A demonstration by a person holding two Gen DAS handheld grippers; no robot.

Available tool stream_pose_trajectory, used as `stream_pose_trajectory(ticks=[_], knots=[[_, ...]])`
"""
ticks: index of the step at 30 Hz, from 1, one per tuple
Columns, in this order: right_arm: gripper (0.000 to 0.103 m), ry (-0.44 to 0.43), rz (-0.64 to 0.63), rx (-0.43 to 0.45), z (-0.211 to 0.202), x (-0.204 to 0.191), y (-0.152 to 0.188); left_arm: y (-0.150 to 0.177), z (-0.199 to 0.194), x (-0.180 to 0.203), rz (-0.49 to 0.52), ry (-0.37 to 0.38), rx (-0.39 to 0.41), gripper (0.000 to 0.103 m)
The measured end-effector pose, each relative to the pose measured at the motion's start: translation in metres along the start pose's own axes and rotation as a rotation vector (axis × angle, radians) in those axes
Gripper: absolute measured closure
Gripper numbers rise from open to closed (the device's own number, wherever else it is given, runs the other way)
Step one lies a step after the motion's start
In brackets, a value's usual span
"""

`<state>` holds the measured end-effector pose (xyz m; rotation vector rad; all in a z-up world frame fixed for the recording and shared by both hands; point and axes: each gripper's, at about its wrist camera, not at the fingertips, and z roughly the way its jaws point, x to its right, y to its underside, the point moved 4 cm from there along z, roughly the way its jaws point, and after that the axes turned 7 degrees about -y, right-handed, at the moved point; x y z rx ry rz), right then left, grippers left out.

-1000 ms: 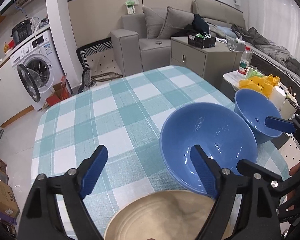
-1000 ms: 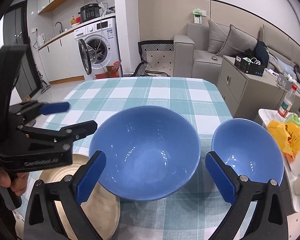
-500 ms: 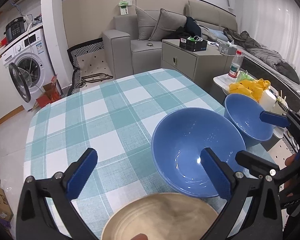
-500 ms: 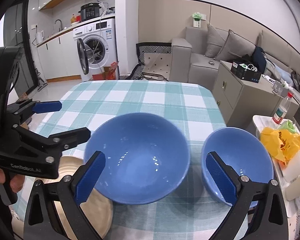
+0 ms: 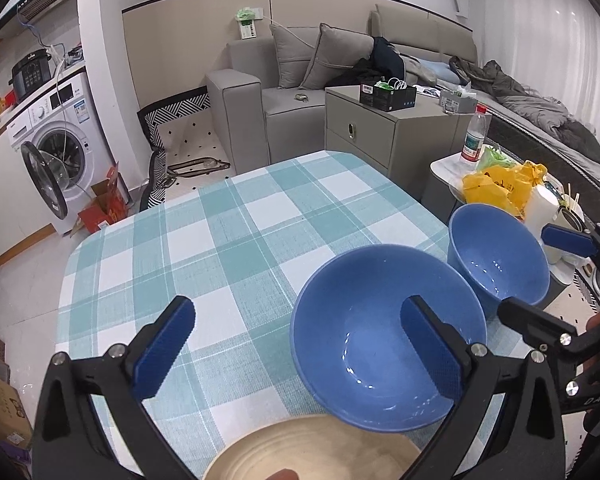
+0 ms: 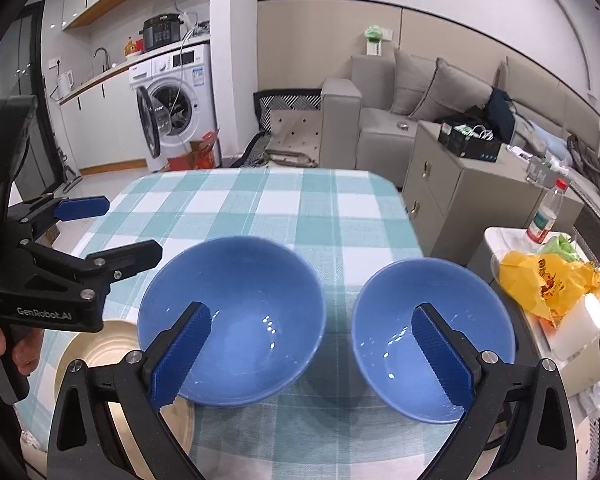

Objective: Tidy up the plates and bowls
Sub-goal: 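Pull both tools back from the bowls and turn toward the last blue bowl, then move both tools forward to the rim of the last blue bowl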

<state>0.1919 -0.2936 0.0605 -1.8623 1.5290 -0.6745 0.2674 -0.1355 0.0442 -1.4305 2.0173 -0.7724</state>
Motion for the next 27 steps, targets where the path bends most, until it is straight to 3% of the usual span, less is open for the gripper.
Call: stream_pose_trajectory(ticks=[21,27], knots=[[0.001,0.11,0.113,0.055,-0.045,0.091,0.002,-0.036,0.004,0.081,0.094,0.075,0.039,0.0],[0.001,0.103,0.161,0.051,-0.053,0.113,0.009,-0.041,0.01,0.098,0.102,0.103,0.027,0.0]])
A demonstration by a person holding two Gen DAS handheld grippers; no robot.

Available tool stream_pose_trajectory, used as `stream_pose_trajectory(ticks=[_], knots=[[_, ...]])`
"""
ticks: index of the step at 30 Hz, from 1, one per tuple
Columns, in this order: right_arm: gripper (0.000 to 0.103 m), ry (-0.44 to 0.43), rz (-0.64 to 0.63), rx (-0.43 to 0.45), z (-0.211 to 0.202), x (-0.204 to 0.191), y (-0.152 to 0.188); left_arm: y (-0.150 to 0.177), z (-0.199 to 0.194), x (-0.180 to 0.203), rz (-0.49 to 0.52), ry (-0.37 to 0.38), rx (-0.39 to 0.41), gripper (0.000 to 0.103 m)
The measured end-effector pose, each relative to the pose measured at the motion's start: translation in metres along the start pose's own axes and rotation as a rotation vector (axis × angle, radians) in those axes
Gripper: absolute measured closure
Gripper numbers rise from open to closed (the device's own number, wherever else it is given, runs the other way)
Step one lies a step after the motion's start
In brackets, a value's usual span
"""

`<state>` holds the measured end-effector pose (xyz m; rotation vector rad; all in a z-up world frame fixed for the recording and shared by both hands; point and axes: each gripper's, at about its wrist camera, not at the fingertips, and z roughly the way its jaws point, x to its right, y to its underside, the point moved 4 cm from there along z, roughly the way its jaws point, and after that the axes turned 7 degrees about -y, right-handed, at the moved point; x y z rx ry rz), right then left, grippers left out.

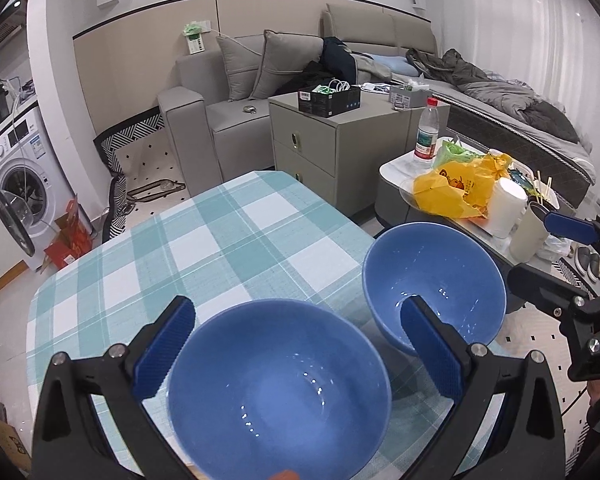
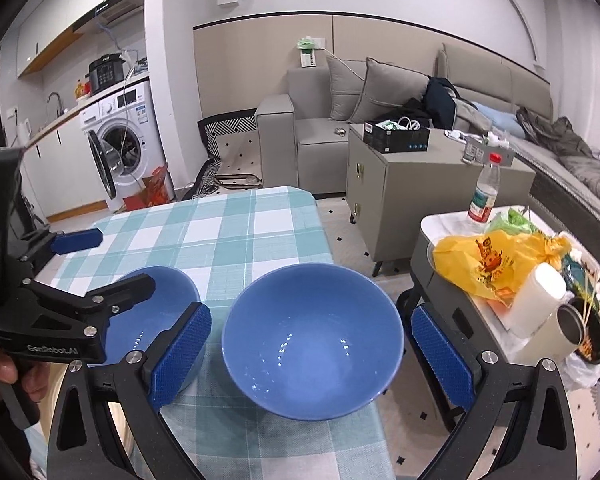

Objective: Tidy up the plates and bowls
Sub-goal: 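Move both tools forward to the rim of the last blue bowl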

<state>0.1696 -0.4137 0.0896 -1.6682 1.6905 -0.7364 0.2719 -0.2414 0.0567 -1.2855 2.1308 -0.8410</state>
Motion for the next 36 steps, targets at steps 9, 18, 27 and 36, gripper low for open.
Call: stream_pose_trajectory(ticks=[9,18,27,36], knots=[[0.001,-0.007,0.032,-0.016,0.004,0.021,0.006,-0.007,0.016,0.025,0.044,0.026,-0.022,0.0],[0.001,-0.012,0.101,-0.062,0.023,0.044,0.017,-0.009,0.033,0.043,0.079,0.042,-0.052,0.0],[0.001,-0.004,0.14,-0.094,0.04,0.06,0.029,-0.01,0.052,0.059,0.133,0.051,-0.082,0.0],[0.001,0.004,0.191,-0.122,0.054,0.067,0.034,-0.008,0.068,0.07,0.169,0.072,-0.121,0.0]])
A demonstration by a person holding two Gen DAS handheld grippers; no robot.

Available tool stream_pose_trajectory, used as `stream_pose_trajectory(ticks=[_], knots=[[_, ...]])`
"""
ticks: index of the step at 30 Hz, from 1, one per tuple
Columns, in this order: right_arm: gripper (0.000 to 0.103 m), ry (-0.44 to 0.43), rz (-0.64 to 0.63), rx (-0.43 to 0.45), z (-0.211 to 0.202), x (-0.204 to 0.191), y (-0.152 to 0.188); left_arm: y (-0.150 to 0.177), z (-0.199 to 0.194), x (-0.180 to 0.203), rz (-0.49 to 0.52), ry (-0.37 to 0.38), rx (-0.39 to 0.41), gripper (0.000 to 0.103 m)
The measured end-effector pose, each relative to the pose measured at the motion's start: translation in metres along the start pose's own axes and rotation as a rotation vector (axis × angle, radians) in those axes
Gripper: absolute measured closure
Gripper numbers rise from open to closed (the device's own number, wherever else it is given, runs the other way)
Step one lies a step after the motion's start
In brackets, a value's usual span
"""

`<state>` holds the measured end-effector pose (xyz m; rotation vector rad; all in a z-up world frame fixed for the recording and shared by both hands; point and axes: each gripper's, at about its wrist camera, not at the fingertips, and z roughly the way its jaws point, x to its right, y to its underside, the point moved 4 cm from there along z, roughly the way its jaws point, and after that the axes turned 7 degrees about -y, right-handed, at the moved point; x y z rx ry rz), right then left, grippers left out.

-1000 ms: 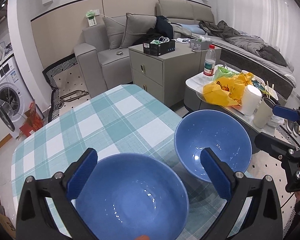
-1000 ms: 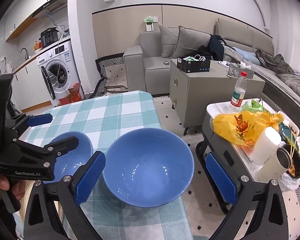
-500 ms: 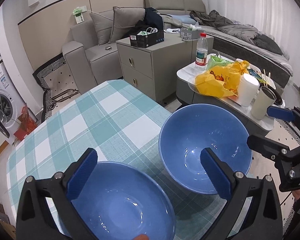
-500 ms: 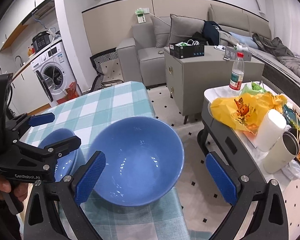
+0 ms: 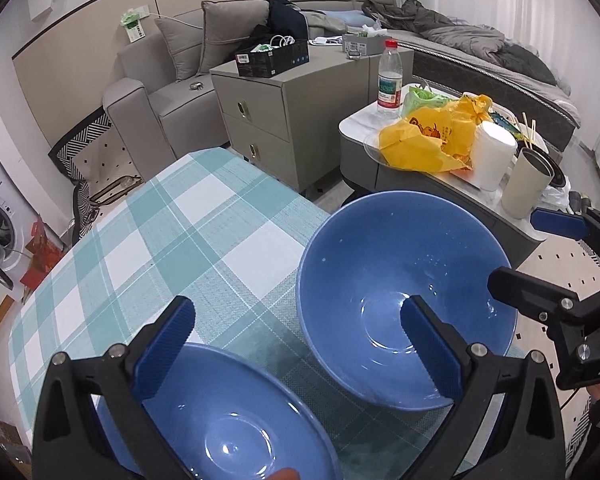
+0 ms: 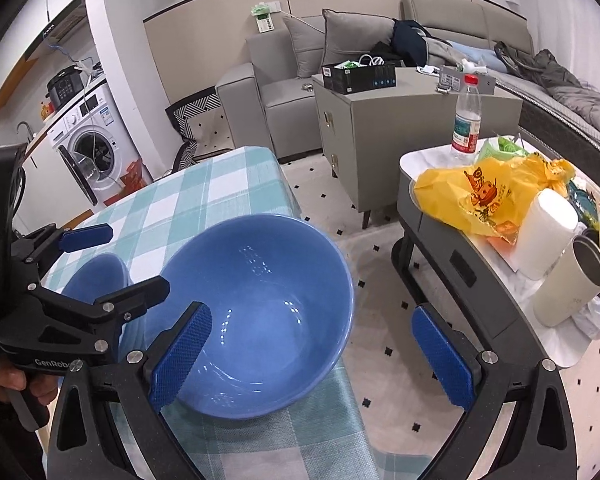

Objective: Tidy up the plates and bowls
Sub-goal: 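Move both tools forward to the rim of the last blue bowl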

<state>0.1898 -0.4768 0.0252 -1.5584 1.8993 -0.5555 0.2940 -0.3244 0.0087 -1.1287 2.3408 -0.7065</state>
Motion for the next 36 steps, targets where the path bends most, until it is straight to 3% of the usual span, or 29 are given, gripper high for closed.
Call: stream_pose_trajectory(ticks=[13,18,25,27,36], knots=[[0.001,-0.035,0.049,-0.041,0.015,0.007,0.006,0.0,0.018,0.009,-0.001,0.085,-0.033,0.004],[0.002,-0.054,0.062,-0.045,0.017,0.009,0.007,0.002,0.021,0.017,0.024,0.104,-0.045,0.017],[0.005,-0.069,0.071,-0.055,0.021,0.008,0.01,0.005,0.021,0.027,0.07,0.122,-0.062,0.021],[0.006,-0.071,0.073,-0.06,0.023,0.008,0.011,0.006,0.022,0.029,0.083,0.13,-0.076,0.032],[0.016,-0.084,0.077,-0.084,0.029,0.01,0.016,0.009,0.024,0.026,0.072,0.117,-0.099,0.044]])
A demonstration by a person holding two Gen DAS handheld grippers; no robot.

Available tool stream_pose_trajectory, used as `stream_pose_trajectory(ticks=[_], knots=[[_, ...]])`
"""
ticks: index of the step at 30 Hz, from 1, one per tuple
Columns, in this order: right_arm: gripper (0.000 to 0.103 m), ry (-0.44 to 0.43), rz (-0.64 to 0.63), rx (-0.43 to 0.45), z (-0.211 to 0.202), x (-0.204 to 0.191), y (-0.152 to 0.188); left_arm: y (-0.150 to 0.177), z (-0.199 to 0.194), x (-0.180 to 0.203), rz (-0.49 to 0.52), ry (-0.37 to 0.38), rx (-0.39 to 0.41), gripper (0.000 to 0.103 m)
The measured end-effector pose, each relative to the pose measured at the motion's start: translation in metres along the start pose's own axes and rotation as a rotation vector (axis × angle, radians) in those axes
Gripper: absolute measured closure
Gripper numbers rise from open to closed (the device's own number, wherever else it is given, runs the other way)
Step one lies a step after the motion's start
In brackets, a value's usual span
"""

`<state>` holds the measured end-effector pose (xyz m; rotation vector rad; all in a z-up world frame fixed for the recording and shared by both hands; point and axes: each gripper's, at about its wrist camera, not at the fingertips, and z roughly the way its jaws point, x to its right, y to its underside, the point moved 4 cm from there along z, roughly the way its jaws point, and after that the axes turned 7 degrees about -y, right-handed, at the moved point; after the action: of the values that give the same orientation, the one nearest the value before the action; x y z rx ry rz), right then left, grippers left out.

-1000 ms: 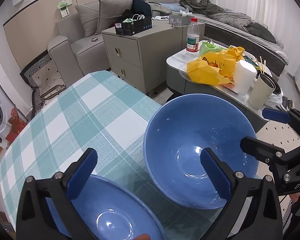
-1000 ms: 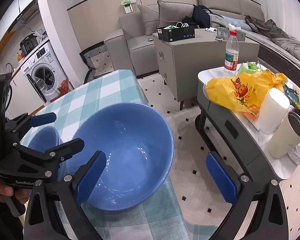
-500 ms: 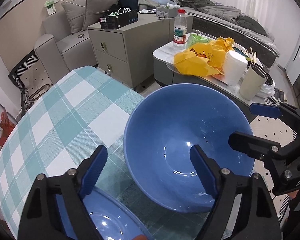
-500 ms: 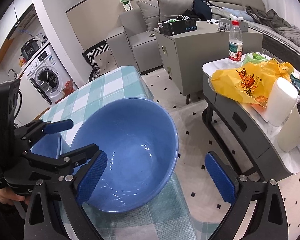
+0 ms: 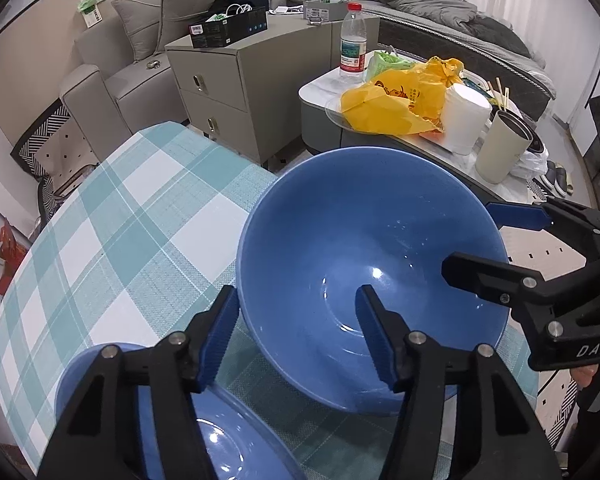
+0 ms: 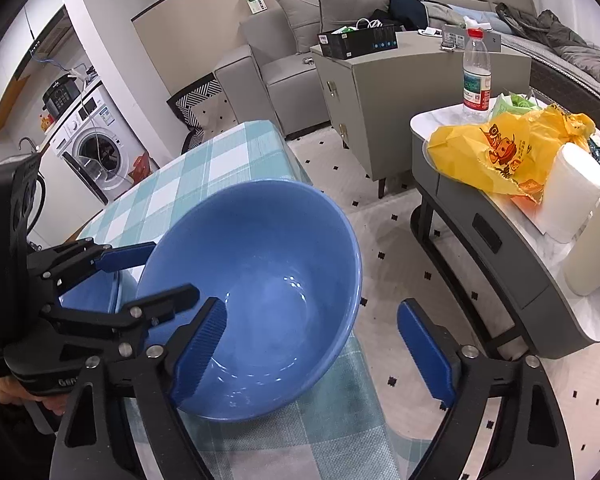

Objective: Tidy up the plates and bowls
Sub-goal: 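Close the left tool on the bowl rim while the right tool closes on it too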

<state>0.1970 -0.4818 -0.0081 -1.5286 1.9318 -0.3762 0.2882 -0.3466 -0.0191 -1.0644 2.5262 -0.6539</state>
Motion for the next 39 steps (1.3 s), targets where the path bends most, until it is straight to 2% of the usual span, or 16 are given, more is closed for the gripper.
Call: stream_pose_trajectory(ticks=[7,12,18,20,24,39], knots=[[0.022,-0.008,0.012,-0.002,0.0013,0.0023,0.0022,0.0047,0.0029,0.0019,0.015,0.004,-0.021,0.046],[0.024,-0.011,0.01,0.004,-0.0008,0.0006,0.0025,0.0057,0.0018,0.0004,0.013,-0.002,-0.026,0.053],[0.037,0.008,-0.002,-0.003,-0.0015,-0.0005,0.0037,0.0055,0.0016,-0.0019,0.007,-0.012,-0.027,0.06],[0.045,0.008,0.004,-0.007,-0.0007,0.0008,0.0043,0.0061,0.0009,-0.0027,0.004,-0.014,-0.026,0.062],[0.049,0.008,0.002,-0.011,-0.0004,0.0011,0.0057,0.0065,-0.0001,-0.0045,-0.003,-0.014,-0.025,0.069],[0.061,0.042,-0.009,-0.005,-0.004,0.0029,0.0061,0.0062,-0.0034,-0.0013,0.008,-0.014,-0.003,0.073]])
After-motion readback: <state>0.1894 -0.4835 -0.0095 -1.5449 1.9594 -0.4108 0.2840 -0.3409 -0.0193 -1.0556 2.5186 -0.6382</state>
